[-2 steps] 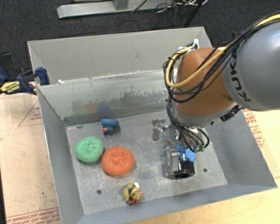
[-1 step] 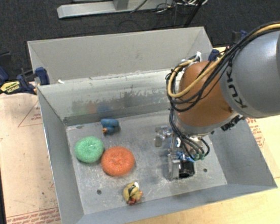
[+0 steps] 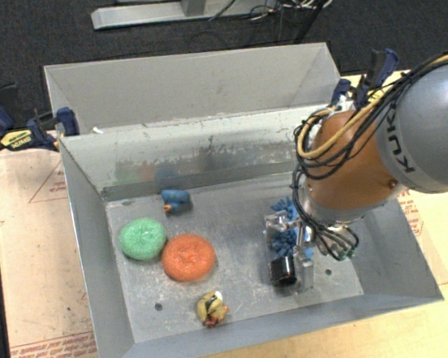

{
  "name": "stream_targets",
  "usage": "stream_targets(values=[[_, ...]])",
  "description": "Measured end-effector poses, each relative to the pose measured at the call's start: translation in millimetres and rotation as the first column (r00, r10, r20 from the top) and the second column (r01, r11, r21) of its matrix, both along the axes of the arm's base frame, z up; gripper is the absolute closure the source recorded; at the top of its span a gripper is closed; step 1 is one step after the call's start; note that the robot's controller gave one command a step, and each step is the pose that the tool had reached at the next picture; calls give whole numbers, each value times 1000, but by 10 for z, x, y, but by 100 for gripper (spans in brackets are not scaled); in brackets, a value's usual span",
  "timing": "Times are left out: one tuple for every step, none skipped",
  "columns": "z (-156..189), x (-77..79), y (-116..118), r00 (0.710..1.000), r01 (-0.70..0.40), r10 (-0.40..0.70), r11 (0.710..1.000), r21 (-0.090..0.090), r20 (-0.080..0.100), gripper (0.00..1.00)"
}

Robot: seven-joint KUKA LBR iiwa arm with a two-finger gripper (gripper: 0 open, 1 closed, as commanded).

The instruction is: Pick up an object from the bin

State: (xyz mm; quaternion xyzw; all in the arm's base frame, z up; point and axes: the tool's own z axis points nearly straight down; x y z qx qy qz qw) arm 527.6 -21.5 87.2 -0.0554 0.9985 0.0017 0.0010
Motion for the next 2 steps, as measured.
stream_targets(values=[[-149,77,-230,978,206,-206,979,1,7,100],[-149,78,-230,978,207,-207,978,1,7,100]])
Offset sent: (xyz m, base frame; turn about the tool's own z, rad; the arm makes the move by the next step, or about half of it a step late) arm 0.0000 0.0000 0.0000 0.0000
